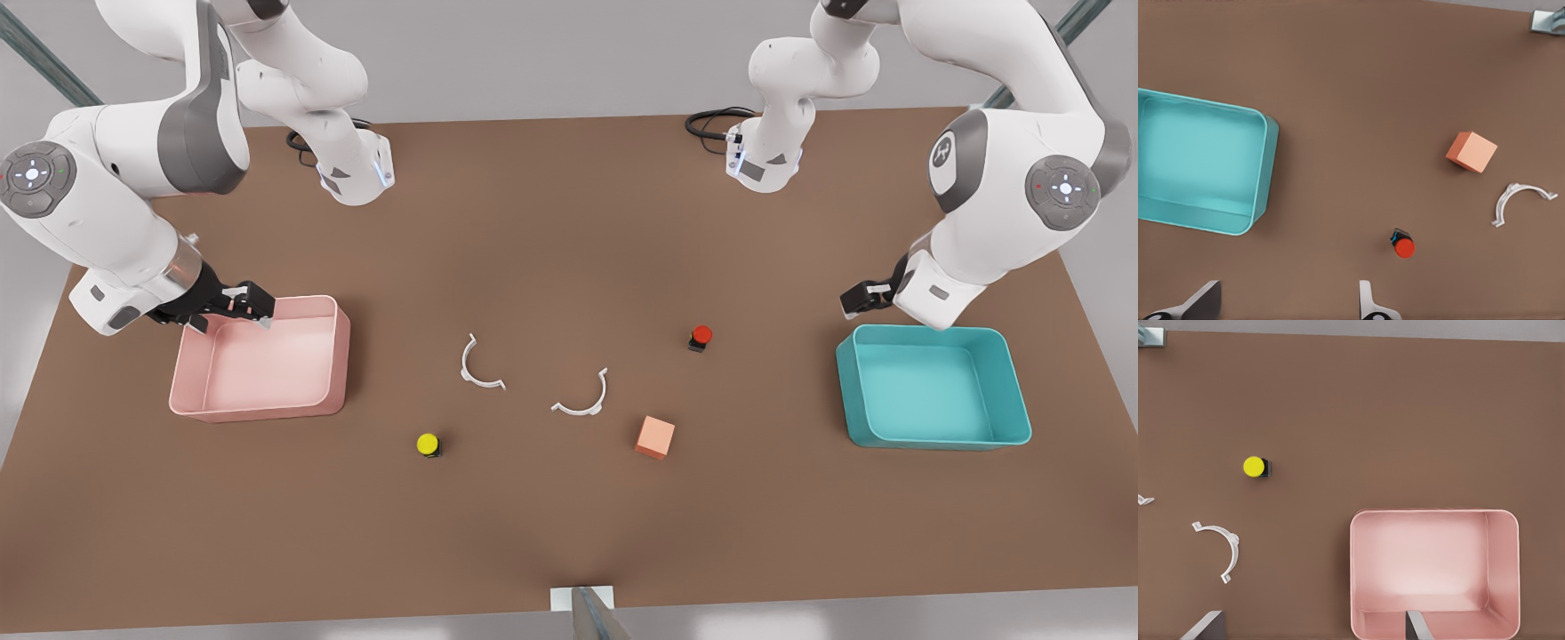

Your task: Place the red button in the blue storage box with the left arm, and place the yellow button in the pink storage box with the right arm

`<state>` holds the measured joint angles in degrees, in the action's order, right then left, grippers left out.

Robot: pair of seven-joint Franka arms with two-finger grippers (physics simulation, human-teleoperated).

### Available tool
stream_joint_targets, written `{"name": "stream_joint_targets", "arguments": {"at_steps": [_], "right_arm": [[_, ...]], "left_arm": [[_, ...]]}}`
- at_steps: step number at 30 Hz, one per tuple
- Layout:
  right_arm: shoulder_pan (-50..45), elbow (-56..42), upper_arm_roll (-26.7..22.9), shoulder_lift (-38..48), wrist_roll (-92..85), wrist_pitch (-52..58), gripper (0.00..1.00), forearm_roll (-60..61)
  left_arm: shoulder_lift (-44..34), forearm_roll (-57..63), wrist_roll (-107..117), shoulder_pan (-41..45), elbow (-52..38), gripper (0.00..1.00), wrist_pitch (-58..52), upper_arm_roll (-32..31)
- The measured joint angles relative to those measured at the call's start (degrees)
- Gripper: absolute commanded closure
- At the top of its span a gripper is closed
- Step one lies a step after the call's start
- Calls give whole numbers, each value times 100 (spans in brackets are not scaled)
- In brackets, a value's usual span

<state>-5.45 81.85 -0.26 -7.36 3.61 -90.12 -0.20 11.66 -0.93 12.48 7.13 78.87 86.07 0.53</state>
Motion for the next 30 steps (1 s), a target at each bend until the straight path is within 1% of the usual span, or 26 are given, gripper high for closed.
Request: {"name": "stream_joint_targets", "arguments": {"at_steps": [4, 7, 9, 10, 11, 14, 18, 21, 23, 26, 30], "right_arm": [[29, -8, -16, 0, -5, -2, 0, 1], [2, -58, 81, -93, -6, -10, 0, -11], [-90, -65, 205, -312, -3, -53, 0, -14], [-170, -66, 257, -425, 2, -117, 0, -11], [-230, -68, 307, -565, 5, -197, 0, -8], [-302, -78, 502, -1401, 10, -633, 0, -73], [-430, -244, 724, -2425, 25, -1451, 0, -264], [-604, -1125, 747, -3328, -2, -1884, 0, -325], [-632, -1481, 752, -3768, -53, -2101, 0, -345], [-649, -1569, 815, -4093, -114, -2390, 0, -336], [-655, -1652, 877, -4456, -183, -2653, 0, -336]], "left_arm": [[90, 17, -166, 95, -22, 0, 17, -10], [327, 18, -267, 616, -114, 0, 25, -23], [468, -36, -323, 1004, -16, 0, 79, -31], [418, -83, -349, 1132, 253, 0, 190, -44], [240, -140, -373, 1200, 749, 0, 407, -56], [-37, -270, -408, 1601, 2003, 0, 1352, -83], [-101, -337, -426, 1887, 3125, 0, 2837, -89], [20, -357, -440, 1884, 3428, 0, 3718, -89], [180, -358, -449, 1880, 3473, 0, 4123, -88], [366, -357, -463, 1953, 3548, 0, 4524, -93], [403, -358, -476, 1993, 3792, 0, 4813, -92]]}}
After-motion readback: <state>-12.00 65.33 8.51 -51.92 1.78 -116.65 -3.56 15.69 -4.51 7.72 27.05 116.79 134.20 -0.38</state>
